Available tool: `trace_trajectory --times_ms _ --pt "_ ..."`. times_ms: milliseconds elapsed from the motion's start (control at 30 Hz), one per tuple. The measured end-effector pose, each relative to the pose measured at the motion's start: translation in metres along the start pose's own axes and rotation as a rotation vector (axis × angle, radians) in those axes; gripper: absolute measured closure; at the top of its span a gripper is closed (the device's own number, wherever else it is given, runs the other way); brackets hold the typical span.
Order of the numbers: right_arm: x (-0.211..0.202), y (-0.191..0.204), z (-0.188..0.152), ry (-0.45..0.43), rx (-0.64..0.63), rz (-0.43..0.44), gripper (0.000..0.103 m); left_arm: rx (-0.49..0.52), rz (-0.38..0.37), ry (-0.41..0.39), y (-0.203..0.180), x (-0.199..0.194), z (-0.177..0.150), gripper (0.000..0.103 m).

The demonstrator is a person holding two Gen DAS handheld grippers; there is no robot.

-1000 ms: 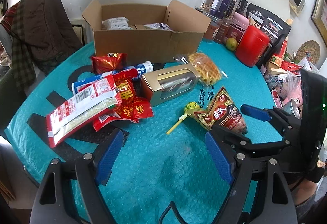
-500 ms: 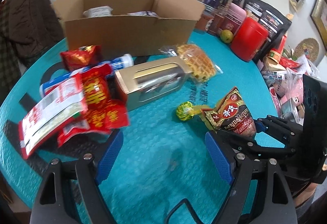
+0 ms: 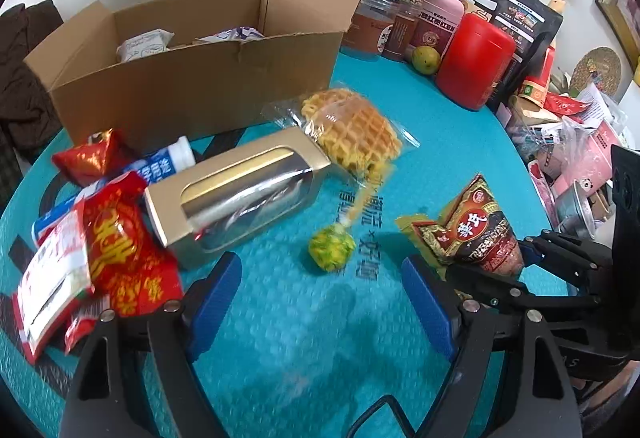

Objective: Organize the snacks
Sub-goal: 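Grasp the green lollipop with the left tool while the right tool holds the cereal bag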

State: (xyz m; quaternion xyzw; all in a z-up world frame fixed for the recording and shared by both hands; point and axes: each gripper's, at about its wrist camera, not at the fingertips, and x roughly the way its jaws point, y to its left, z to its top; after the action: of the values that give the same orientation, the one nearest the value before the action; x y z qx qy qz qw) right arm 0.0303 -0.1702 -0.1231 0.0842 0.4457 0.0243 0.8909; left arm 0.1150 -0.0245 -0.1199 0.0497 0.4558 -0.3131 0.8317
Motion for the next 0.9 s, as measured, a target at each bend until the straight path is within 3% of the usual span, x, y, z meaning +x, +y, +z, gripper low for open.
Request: trace_trajectory --times_ms 233,333,500,700,900 --pt "0.007 -0.01 0.013 0.003 0.016 -0.02 0.059 0.052 0.001 0.0 -0.012 0.01 0.006 0.027" --pt "0.011 -0.013 0.019 0.005 0.015 -0.027 0.059 0.058 -0.001 0.023 -0.015 0.019 0.008 0.04" --pt "0.017 -0.016 0.029 0.002 0.018 -0.023 0.059 0.037 0.001 0.045 -0.011 0.029 0.012 0.041" --pt "0.022 -0.017 0.035 0.005 0.025 -0.012 0.059 0.079 0.035 0.042 -0.017 0.034 0.015 0.071" --pt "0.022 -0.015 0.034 0.005 0.027 -0.019 0.059 0.106 0.048 0.049 -0.021 0.036 0.013 0.072"
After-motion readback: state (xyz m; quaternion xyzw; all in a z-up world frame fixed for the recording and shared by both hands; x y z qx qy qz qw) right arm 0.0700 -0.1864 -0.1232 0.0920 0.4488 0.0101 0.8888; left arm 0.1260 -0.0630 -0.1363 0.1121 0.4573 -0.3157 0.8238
